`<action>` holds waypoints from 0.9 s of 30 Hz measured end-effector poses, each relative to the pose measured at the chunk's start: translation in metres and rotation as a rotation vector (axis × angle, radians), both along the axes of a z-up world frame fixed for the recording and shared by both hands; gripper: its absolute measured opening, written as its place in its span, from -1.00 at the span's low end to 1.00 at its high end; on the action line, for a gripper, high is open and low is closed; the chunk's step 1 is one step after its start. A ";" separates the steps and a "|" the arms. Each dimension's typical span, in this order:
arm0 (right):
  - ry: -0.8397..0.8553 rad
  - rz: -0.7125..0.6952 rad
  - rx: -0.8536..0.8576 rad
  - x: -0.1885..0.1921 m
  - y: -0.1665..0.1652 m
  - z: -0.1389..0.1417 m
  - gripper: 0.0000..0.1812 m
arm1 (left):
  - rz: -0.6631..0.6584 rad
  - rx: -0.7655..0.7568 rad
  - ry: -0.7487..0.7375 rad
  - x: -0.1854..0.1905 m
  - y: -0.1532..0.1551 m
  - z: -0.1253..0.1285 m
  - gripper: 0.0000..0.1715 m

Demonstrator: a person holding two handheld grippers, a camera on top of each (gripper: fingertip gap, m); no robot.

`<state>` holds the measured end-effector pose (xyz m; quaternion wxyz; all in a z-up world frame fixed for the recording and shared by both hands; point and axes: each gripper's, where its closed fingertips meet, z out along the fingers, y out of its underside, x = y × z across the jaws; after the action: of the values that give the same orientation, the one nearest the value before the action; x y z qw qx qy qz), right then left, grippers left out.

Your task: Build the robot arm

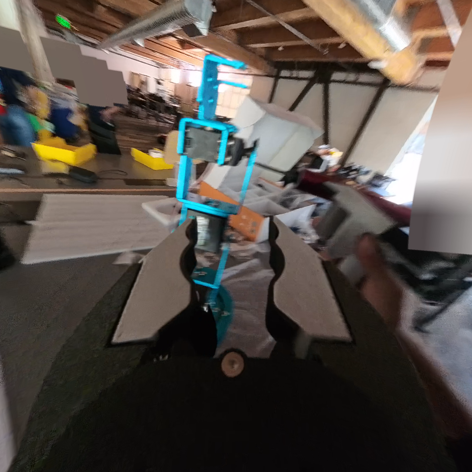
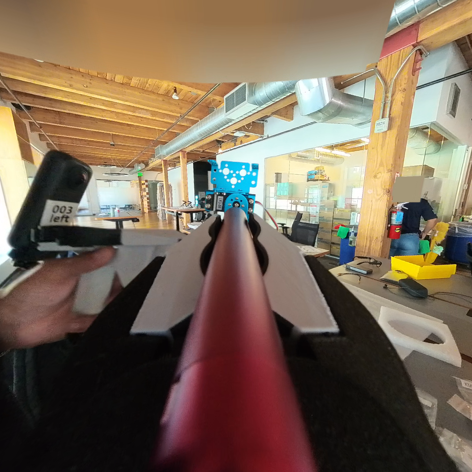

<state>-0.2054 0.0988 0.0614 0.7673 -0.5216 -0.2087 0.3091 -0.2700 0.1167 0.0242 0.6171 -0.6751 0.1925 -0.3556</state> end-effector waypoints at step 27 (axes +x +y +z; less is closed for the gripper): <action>-0.197 -0.106 0.084 -0.005 -0.001 -0.002 -0.75 | -0.500 -0.686 -0.614 0.071 -0.017 0.029 -0.75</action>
<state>-0.2107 0.0981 0.0591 0.7794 -0.5272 -0.2682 0.2064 -0.1989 0.0997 0.0536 0.2847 -0.6365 0.0308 -0.7162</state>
